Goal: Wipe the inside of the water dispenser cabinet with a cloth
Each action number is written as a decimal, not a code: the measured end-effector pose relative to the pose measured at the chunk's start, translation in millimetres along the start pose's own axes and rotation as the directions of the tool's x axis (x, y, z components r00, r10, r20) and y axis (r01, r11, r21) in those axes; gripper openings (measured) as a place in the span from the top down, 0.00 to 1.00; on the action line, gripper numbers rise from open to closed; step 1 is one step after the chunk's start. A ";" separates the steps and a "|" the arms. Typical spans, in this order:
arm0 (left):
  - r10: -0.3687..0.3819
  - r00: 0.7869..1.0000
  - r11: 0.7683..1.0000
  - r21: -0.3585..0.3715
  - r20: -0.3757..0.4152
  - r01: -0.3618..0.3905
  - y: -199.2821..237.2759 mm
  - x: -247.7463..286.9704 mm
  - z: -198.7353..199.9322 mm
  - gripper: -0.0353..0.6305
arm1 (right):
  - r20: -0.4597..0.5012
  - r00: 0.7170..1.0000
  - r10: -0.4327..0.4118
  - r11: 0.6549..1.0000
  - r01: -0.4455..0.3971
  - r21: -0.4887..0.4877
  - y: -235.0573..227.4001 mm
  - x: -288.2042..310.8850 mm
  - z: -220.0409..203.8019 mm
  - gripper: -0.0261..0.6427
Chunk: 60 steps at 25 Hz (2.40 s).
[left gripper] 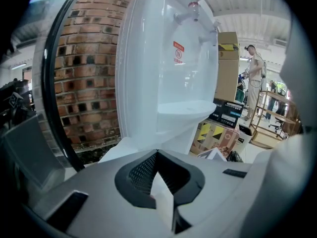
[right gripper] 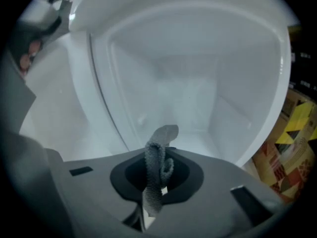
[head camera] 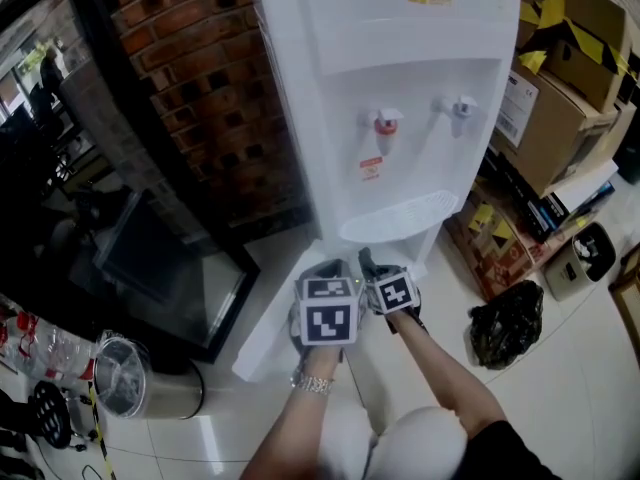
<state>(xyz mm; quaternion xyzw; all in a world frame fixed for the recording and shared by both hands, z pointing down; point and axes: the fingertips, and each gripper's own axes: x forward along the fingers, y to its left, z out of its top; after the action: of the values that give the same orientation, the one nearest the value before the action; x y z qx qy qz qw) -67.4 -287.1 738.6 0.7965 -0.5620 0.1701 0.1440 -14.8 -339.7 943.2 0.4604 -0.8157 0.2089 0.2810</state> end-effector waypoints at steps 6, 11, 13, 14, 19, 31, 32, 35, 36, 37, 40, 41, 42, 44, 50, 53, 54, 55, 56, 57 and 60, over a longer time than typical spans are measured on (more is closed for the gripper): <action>0.005 1.000 1.000 0.002 0.004 -0.005 0.4 -0.7 0.5 0.95 | 0.058 0.992 0.115 0.992 -0.112 -0.058 46.3 -4.8 23.0 0.93; 0.009 1.000 1.000 0.004 0.015 -0.009 1.6 -5.9 2.6 0.95 | -0.156 0.972 0.176 0.982 -0.185 -0.047 66.7 28.1 -54.8 0.93; 0.012 1.000 1.000 0.003 0.018 -0.012 2.6 -7.2 3.5 0.95 | -0.177 0.975 0.131 0.987 -0.144 -0.064 52.6 31.5 -66.6 0.93; 0.013 1.000 1.000 0.003 0.019 -0.013 2.8 -7.5 3.7 0.95 | -0.176 0.979 0.098 0.991 -0.113 -0.075 42.2 30.8 -67.4 0.93; -0.001 1.000 1.000 0.000 0.014 0.001 -0.2 -4.3 2.4 0.95 | -0.118 0.993 0.006 1.000 -0.003 0.027 -20.8 10.2 -47.0 0.93; -0.020 1.000 1.000 0.010 -0.009 0.020 -10.4 4.4 -4.6 0.95 | 0.130 0.956 -0.263 0.964 0.253 0.084 -134.8 -55.4 34.5 0.93; -0.019 1.000 1.000 0.008 -0.010 0.019 -9.8 4.7 -5.3 0.95 | 0.121 0.953 -0.276 0.959 0.266 0.095 -143.3 -54.7 29.9 0.93; -0.019 1.000 1.000 -0.003 -0.017 0.019 -7.5 5.7 -8.0 0.95 | 0.072 0.956 -0.285 0.952 0.273 0.137 -159.7 -47.5 7.4 0.93; -0.018 1.000 1.000 -0.004 -0.017 0.018 -6.3 6.0 -8.5 0.95 | 0.045 0.960 -0.276 0.952 0.267 0.148 -161.7 -41.7 -3.4 0.93; -0.018 1.000 1.000 -0.005 -0.017 0.018 -5.3 6.5 -8.7 0.95 | 0.021 0.963 -0.269 0.952 0.263 0.155 -162.9 -36.2 -13.1 0.93; -0.024 1.000 1.000 -0.013 -0.017 0.024 -4.7 9.1 -10.4 0.95 | -0.047 0.964 -0.261 0.952 0.266 0.154 -166.3 -23.1 -41.9 0.93; -0.027 0.999 0.999 -0.017 -0.020 0.027 -5.3 10.1 -11.7 0.95 | -0.065 0.963 -0.260 0.952 0.267 0.151 -166.5 -20.1 -50.9 0.93; -0.030 0.999 0.999 -0.020 -0.022 0.030 -6.1 11.1 -12.9 0.95 | -0.076 0.963 -0.259 0.952 0.268 0.146 -165.7 -18.4 -57.6 0.93; -0.035 0.999 0.999 -0.022 -0.026 0.035 -7.7 13.6 -14.9 0.95 | -0.099 0.964 -0.249 0.954 0.261 0.147 -161.2 -15.4 -68.8 0.93; -0.066 0.997 0.996 -0.057 -0.046 0.063 -16.0 21.9 -20.5 0.95 | 0.003 0.981 -0.195 0.972 0.193 0.132 -129.3 -26.6 -15.0 0.93; -0.076 0.995 0.995 -0.075 -0.062 0.071 -19.4 23.7 -23.8 0.95 | 0.084 0.978 -0.192 0.978 0.182 0.106 -123.2 -36.1 27.9 0.93; -0.082 0.995 0.994 -0.080 -0.062 0.077 -20.8 23.2 -22.9 0.95 | 0.096 0.975 -0.199 0.977 0.190 0.093 -123.8 -36.8 36.7 0.93; -0.087 0.994 0.993 -0.086 -0.063 0.081 -21.3 22.5 -22.4 0.95 | 0.100 0.972 -0.211 0.975 0.203 0.084 -125.8 -36.2 41.5 0.93; -0.089 0.994 0.992 -0.092 -0.065 0.083 -21.0 21.6 -22.4 0.95 | 0.097 0.969 -0.226 0.972 0.219 0.082 -129.1 -34.7 42.1 0.93; -0.091 0.994 0.992 -0.098 -0.065 0.084 -20.6 20.6 -22.0 0.95 | 0.089 0.966 -0.242 0.968 0.234 0.090 -133.5 -32.2 38.9 0.93; -0.090 0.994 0.991 -0.108 -0.064 0.082 -18.1 17.3 -19.9 0.95 | 0.038 0.962 -0.271 0.958 0.265 0.112 -145.8 -19.3 13.9 0.93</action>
<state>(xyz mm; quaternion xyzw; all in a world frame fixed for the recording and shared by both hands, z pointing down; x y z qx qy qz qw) -47.1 -287.4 763.4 0.8050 -0.5300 0.1612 0.2123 116.2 -407.1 932.1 0.5861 -0.7408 0.1998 0.2603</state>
